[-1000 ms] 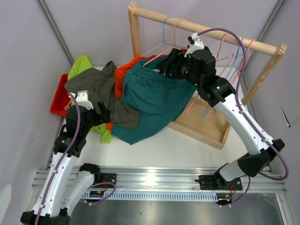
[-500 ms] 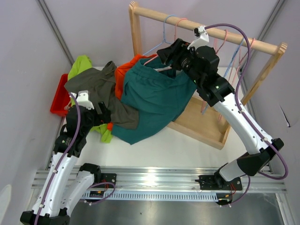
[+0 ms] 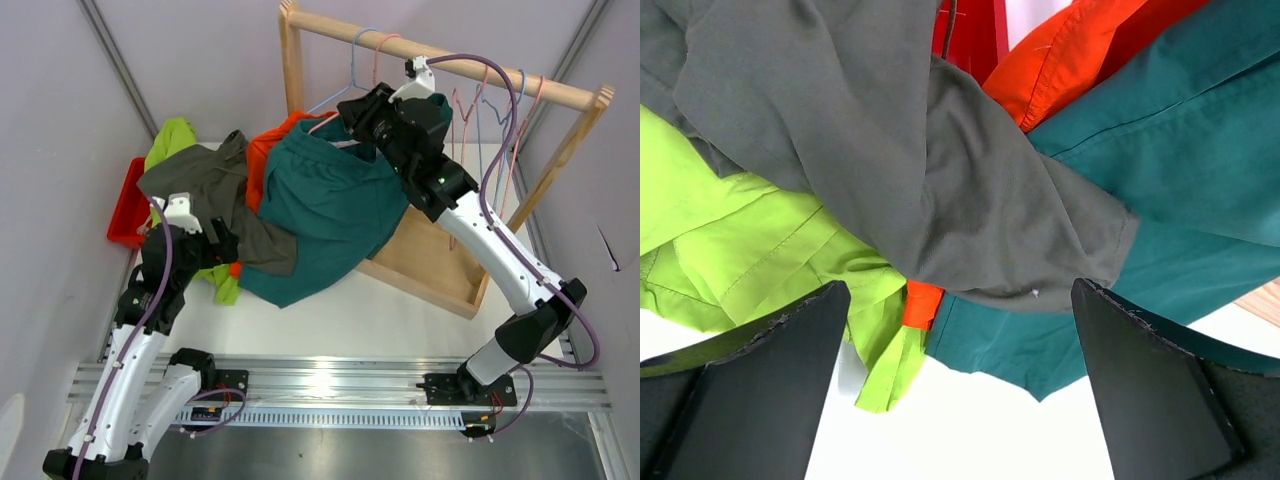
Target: Remove the shorts from the hanger
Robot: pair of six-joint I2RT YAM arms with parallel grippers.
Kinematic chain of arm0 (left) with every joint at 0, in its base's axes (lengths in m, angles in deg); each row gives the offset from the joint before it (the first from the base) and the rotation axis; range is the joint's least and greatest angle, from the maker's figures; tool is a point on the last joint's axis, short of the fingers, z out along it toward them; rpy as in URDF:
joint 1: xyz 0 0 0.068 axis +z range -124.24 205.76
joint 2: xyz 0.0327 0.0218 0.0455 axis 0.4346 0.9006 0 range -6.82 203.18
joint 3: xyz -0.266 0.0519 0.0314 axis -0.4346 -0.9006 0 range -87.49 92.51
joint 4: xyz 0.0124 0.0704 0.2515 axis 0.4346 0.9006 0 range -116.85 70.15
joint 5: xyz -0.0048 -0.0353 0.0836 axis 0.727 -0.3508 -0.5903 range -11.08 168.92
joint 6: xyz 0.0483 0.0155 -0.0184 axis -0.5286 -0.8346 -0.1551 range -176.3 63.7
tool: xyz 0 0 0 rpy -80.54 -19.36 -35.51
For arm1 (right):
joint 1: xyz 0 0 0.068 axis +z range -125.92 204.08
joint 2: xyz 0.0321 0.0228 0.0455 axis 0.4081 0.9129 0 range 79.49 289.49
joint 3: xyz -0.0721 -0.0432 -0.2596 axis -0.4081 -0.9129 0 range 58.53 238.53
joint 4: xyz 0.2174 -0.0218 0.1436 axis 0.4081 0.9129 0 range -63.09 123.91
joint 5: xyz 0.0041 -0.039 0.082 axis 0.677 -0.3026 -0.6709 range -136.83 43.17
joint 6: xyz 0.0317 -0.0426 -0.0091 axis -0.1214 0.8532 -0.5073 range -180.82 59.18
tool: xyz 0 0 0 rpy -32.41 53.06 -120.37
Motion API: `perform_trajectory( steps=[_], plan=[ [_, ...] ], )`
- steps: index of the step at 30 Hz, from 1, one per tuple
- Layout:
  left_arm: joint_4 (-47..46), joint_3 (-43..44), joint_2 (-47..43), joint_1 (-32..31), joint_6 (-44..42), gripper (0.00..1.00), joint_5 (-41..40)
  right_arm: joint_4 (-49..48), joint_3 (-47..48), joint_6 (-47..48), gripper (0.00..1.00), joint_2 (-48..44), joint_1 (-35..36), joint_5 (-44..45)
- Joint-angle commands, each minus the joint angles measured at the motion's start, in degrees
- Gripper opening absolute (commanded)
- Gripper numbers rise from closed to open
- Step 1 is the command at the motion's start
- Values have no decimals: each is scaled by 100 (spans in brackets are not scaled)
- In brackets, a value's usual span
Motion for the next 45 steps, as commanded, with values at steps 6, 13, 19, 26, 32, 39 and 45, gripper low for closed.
perform_trajectory(
  steps=[6,13,19,26,32,39,45],
  plan=[
    [-194,-18,4,-99,44,99,89,-129,-100,-41,0,-328,47,384],
    [-219,17,-75,-108,-8,99,1,73,-496,-23,0,-1189,109,515],
    [-387,131,-190,-125,-105,99,255,530,-514,64,0,-2138,126,594],
    [-150,1614,65,-1063,-70,99,1088,1189,-373,82,0,-2781,135,621],
    [-551,3031,628,-2056,70,99,3014,1366,-443,-111,0,-3018,126,393],
    [-1432,2566,786,-3314,132,99,3535,1357,-540,-348,0,-3089,126,94],
    [-2161,2056,1128,-4194,-157,99,2613,1322,-487,-577,0,-3071,126,-196]
  ],
)
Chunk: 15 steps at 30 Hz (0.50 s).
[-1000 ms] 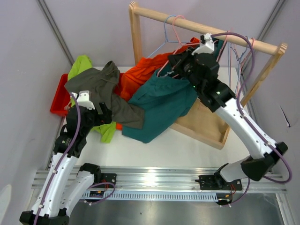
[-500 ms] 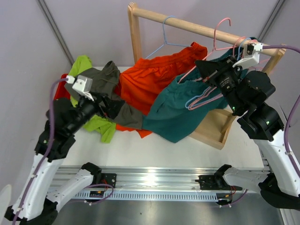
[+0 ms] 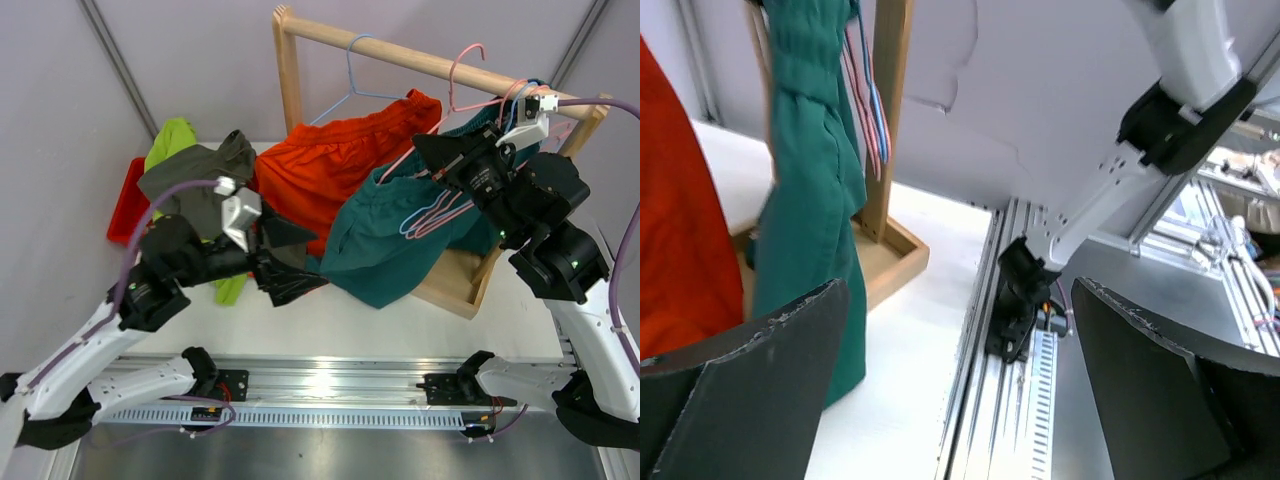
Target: Remove the shorts from the hanger
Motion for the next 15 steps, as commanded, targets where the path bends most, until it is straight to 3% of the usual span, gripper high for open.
perform_trajectory(
  steps=[1,5,15],
  plan=[
    [-728,-187,263,-254,-180,99,-498,-552,203,-92,0,-166,0,-323],
    [-1272,-336,430,-342,-329,99,-1122,-534,204,-259,0,-236,0,-551],
    [-1792,-266,949,-351,-496,99,-1247,-472,142,-593,0,-386,0,-851]
  ],
)
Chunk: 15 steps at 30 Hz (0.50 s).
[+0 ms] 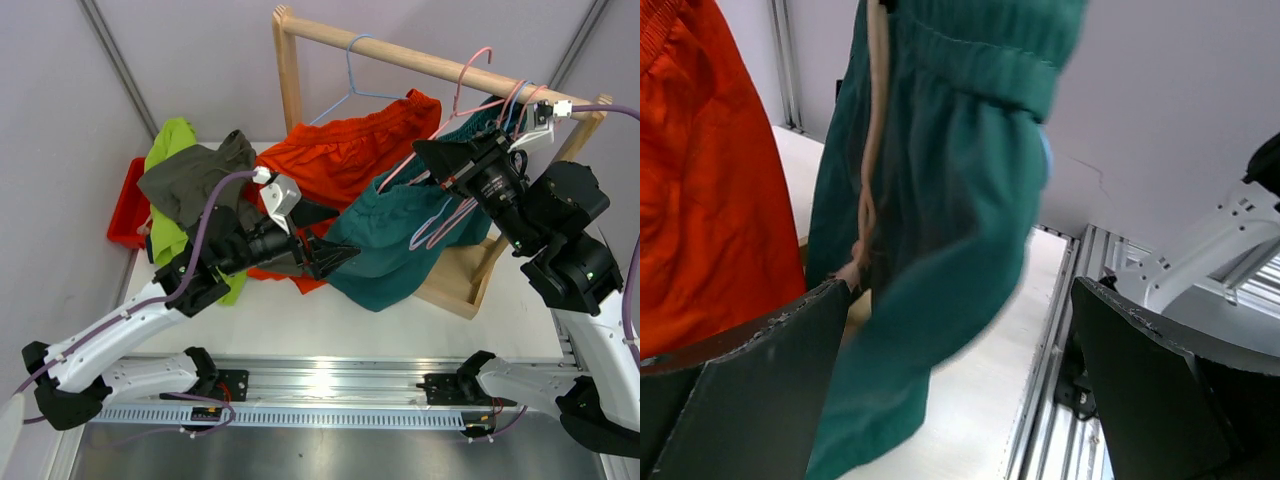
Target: Remove the shorts from the hanger
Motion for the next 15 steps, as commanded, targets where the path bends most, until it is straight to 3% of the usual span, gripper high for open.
perform_trajectory(
  steps=[1,10,13,15],
  plan=[
    [-592,95,153,-51,-153,99,-88,-516,116,-123,0,-165,4,-322],
    [-698,24,48,-69,-250,99,-185,-551,-25,-282,0,-253,4,-419],
    [-864,-99,66,-69,-136,76,-79,-621,-86,-308,0,-271,4,-393],
    [-996,-257,92,-69,-22,42,96,-674,-148,-352,0,-288,4,-392]
  ],
)
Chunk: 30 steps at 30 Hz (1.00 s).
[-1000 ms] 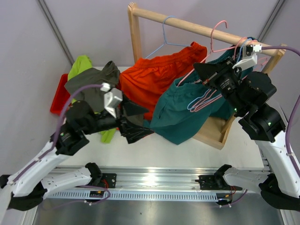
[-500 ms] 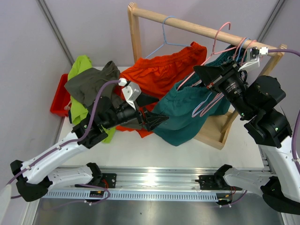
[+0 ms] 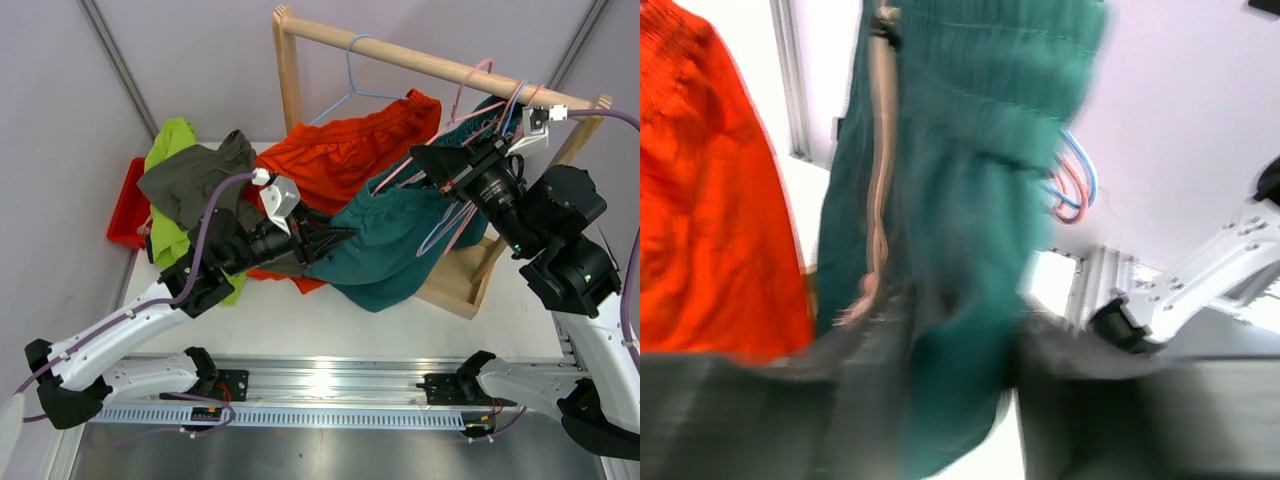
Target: Remove the shorts from the hanger
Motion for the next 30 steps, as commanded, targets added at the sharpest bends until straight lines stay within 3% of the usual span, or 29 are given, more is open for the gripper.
perform_trajectory(
  steps=[1,2,3,9,20,25,30],
  plan=[
    [-572,-241,-50,-51,90,26,212,-659,-12,-92,0,-177,8,-158],
    [-643,-329,-50,-60,204,2,256,-677,-65,-109,0,-186,8,-150],
    [-705,-365,-50,-60,240,0,300,-703,-83,-109,0,-194,17,-141],
    [-855,-874,-462,-341,363,0,3,-730,-66,-127,0,-177,17,-36],
    [-398,-2903,-2413,-2222,749,0,-2045,-624,295,-4,0,-71,8,237],
    [-494,-3432,-2345,-2468,986,0,-2423,-659,190,-153,0,-124,8,237],
    [-696,-3661,-1502,-2644,1249,0,-3389,-712,172,-285,0,-98,8,123]
  ],
)
